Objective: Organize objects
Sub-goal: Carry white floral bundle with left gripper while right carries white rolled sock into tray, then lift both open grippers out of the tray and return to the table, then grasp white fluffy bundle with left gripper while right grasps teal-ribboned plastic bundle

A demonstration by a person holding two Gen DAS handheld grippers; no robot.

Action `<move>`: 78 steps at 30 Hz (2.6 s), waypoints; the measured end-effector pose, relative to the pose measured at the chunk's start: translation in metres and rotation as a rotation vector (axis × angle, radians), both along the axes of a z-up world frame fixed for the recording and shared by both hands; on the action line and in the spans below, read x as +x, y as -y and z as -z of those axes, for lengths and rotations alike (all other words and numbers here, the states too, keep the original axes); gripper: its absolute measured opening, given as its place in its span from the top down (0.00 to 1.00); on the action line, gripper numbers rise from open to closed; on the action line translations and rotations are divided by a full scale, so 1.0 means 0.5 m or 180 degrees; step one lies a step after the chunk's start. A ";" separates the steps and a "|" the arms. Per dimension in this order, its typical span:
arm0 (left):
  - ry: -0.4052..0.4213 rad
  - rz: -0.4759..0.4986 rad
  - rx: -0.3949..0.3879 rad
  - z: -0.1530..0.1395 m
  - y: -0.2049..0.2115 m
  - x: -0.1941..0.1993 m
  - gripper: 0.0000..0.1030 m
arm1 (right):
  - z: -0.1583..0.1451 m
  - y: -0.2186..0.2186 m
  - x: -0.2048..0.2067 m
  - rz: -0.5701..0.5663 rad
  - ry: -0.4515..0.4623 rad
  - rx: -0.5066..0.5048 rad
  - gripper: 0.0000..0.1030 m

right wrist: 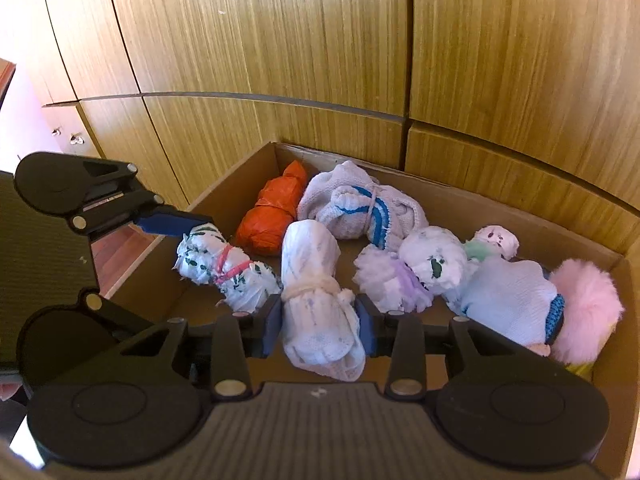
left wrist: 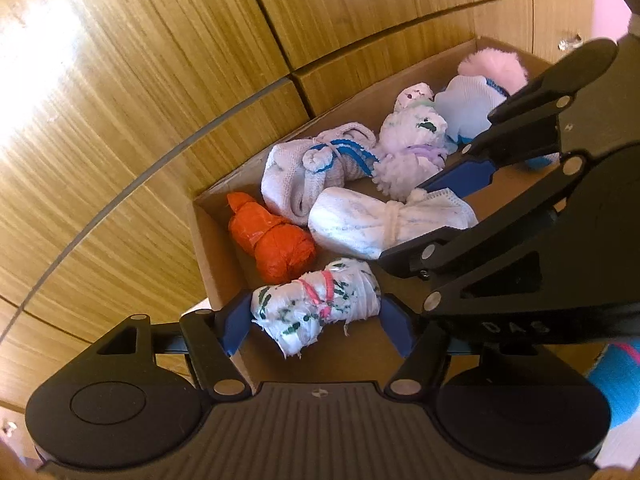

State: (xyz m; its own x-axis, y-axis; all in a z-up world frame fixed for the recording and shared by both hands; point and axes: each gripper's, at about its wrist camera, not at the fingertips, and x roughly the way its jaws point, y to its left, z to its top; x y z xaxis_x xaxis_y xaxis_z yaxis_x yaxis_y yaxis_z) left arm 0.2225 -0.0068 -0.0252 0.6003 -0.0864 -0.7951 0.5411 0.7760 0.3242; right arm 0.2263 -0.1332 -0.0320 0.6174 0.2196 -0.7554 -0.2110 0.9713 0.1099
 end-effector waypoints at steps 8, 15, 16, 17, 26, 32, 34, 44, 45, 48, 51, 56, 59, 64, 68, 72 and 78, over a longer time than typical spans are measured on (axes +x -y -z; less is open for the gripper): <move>0.0100 0.0059 -0.0112 -0.022 0.020 -0.024 0.17 | -0.053 0.025 -0.031 0.0060 0.0135 0.0050 0.51; 0.0252 -0.0070 -0.0441 -0.100 -0.020 -0.090 0.17 | -0.147 0.064 -0.135 0.0126 0.0504 0.0055 0.50; 0.0301 -0.0103 -0.0513 -0.117 -0.032 -0.107 0.17 | -0.159 0.074 -0.154 0.0152 0.0579 0.0048 0.50; 0.0354 -0.0141 -0.0585 -0.133 -0.046 -0.128 0.16 | -0.176 0.088 -0.182 0.0190 0.0675 0.0028 0.50; 0.0782 -0.0341 -0.0951 -0.266 -0.235 -0.316 0.11 | -0.392 0.285 -0.498 0.0745 0.1579 -0.0112 0.47; 0.1084 -0.0624 -0.0753 -0.320 -0.381 -0.403 0.09 | -0.581 0.369 -0.687 0.1017 0.2277 -0.0003 0.39; 0.1116 -0.0778 -0.0625 -0.333 -0.439 -0.421 0.09 | -0.619 0.356 -0.737 0.0981 0.2389 -0.0178 0.33; 0.1268 -0.1380 -0.0370 -0.420 -0.618 -0.492 0.02 | -0.537 0.277 -0.806 0.0686 0.2083 -0.0206 0.15; 0.1267 -0.1389 -0.0482 -0.407 -0.600 -0.493 0.02 | -0.496 0.264 -0.787 0.0689 0.1984 -0.0198 0.15; 0.1173 -0.1211 -0.0655 -0.321 -0.492 -0.487 0.02 | -0.358 0.214 -0.723 0.0735 0.1642 -0.0138 0.17; 0.0876 -0.0952 -0.0802 -0.202 -0.352 -0.477 0.04 | -0.222 0.154 -0.657 0.0733 0.1271 -0.0293 0.20; 0.0677 -0.0720 -0.0702 -0.061 -0.189 -0.446 0.07 | -0.061 0.122 -0.603 0.0847 0.0783 -0.0090 0.23; 0.0576 -0.0724 -0.0723 -0.025 -0.152 -0.422 0.07 | -0.022 0.113 -0.565 0.0863 0.0722 -0.0239 0.23; 0.0531 -0.0757 -0.0745 -0.006 -0.151 -0.430 0.07 | 0.007 0.095 -0.580 0.0874 0.0652 -0.0393 0.22; 0.0475 -0.0803 -0.0743 0.010 -0.156 -0.420 0.07 | 0.021 0.083 -0.579 0.0898 0.0637 -0.0478 0.22; 0.0433 -0.0835 -0.0767 0.020 -0.159 -0.408 0.08 | 0.038 0.068 -0.560 0.0912 0.0628 -0.0525 0.28; 0.0371 -0.0774 -0.0788 0.033 -0.149 -0.394 0.19 | 0.046 0.063 -0.555 0.0937 0.0624 -0.0515 0.36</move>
